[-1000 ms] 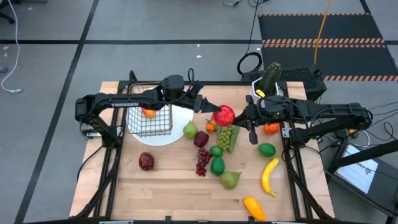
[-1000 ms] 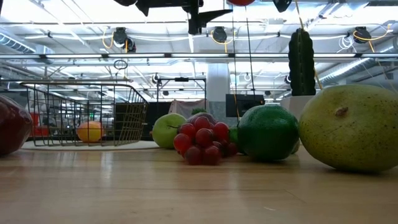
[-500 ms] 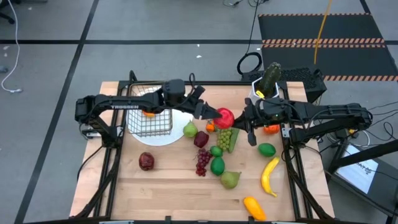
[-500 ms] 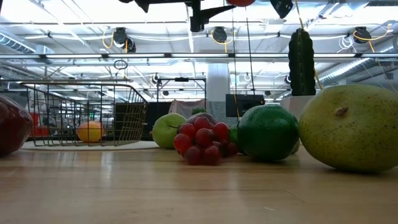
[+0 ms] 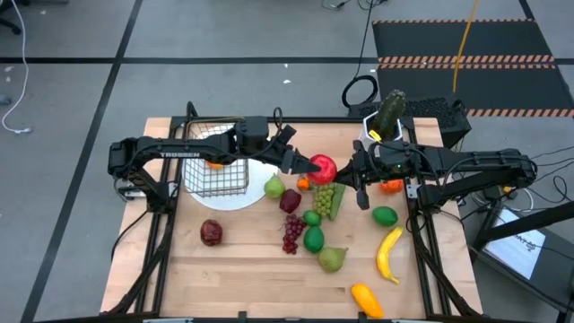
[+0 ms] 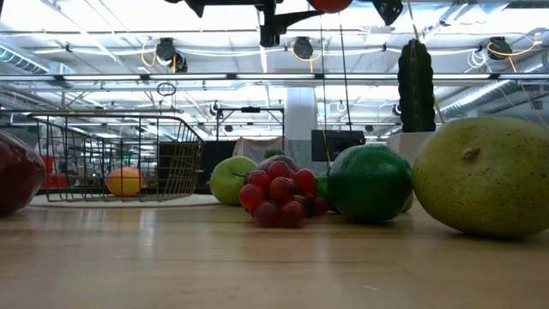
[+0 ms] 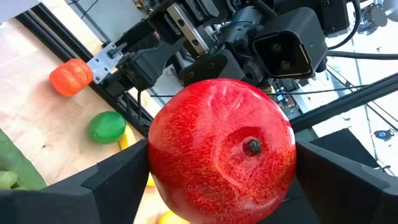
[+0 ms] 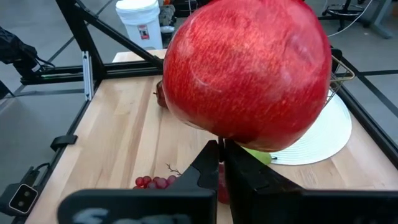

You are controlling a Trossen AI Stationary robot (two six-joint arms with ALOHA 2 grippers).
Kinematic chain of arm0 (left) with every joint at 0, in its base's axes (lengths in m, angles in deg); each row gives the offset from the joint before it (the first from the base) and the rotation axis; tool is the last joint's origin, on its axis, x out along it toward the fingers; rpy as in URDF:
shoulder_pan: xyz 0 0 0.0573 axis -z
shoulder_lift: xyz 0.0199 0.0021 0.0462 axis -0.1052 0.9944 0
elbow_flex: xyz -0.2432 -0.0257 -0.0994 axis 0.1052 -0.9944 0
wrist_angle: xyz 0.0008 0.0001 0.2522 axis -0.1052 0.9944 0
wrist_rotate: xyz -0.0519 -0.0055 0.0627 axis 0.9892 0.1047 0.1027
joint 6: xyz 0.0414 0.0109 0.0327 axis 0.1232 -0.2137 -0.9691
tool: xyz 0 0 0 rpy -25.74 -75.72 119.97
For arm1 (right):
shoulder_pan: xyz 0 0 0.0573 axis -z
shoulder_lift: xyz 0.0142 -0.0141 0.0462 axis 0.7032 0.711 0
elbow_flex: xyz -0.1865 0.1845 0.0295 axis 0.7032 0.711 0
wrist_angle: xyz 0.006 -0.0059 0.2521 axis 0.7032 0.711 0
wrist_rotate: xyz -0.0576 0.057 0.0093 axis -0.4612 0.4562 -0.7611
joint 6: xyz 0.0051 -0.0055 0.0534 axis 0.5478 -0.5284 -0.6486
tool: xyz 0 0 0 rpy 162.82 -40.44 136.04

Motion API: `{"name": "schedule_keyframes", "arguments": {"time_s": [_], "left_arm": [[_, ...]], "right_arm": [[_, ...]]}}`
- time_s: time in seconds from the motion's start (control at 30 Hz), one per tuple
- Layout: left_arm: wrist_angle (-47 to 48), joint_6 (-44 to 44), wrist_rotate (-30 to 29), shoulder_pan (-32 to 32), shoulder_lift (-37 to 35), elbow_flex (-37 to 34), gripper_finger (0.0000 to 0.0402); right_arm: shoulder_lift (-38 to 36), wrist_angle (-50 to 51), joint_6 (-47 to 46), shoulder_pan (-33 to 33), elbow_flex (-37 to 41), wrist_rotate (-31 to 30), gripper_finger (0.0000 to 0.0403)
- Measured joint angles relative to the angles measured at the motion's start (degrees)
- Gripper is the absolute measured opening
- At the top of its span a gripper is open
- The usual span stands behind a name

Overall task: Build produce basket
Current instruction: Put the red apple into the wire basket

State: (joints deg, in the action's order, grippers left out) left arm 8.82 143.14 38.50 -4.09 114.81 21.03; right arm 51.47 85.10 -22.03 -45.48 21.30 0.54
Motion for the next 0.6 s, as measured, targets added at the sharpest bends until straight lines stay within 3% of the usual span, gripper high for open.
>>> {"name": "schedule_keyframes", "arguments": {"time_s": [0.17,0.37,0.6], "left_arm": [[0.0,-0.1,0.0,-0.1,0.0,0.0,0.0333],[0.0,-0.7,0.0,-0.1,0.0,0.0,0.0345],[-1.9,-0.6,1.1,-1.5,0.0,0.0,0.0338]], "right_arm": [[0.0,0.0,0.0,0.0,0.0,0.0,0.0004],[0.0,-0.3,-1.4,0.0,0.0,0.0,0.0008],[-1.1,-0.5,-4.2,0.0,0.0,0.0,0.0078]]}}
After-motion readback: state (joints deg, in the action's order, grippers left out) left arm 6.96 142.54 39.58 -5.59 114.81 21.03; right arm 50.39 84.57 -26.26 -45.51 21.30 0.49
